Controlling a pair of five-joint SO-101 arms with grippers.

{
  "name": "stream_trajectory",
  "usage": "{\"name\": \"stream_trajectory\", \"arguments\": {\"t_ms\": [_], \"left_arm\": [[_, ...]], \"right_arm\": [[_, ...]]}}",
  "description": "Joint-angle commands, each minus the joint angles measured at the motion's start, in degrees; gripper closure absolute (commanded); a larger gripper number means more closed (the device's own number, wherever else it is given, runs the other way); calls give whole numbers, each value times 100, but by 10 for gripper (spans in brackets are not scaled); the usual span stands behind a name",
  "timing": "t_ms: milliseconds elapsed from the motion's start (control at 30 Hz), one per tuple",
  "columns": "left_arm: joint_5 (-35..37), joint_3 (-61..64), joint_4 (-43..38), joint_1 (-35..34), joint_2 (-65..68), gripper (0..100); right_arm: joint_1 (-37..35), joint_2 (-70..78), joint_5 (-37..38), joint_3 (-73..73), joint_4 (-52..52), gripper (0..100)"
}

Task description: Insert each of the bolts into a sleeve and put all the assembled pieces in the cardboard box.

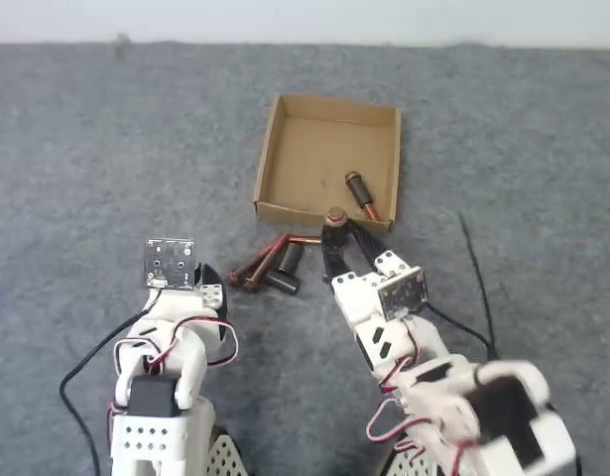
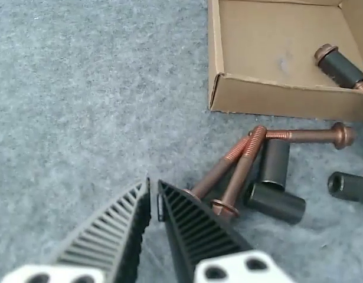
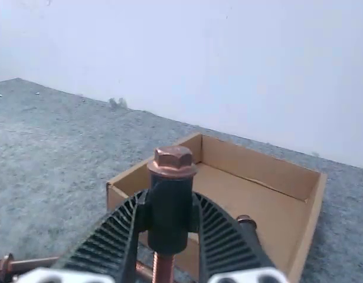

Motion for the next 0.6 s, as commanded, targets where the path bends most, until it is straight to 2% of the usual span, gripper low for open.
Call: {"name": "stream_trajectory", "arguments": {"t_ms": [0, 267, 367, 567], "left_arm": [[-53, -40, 26, -35, -26, 982], [-53, -40, 53, -35, -26, 982], [-53, -40, 53, -35, -26, 982], [-53, -40, 53, -35, -26, 982]], "right_arm": [[338, -1103, 97, -440, 1235, 993], [892, -2510, 88, -1960, 4857, 993], [1015, -2501, 88, -2593, 5596, 993], [1095, -1780, 123, -3833, 6448, 993]]}}
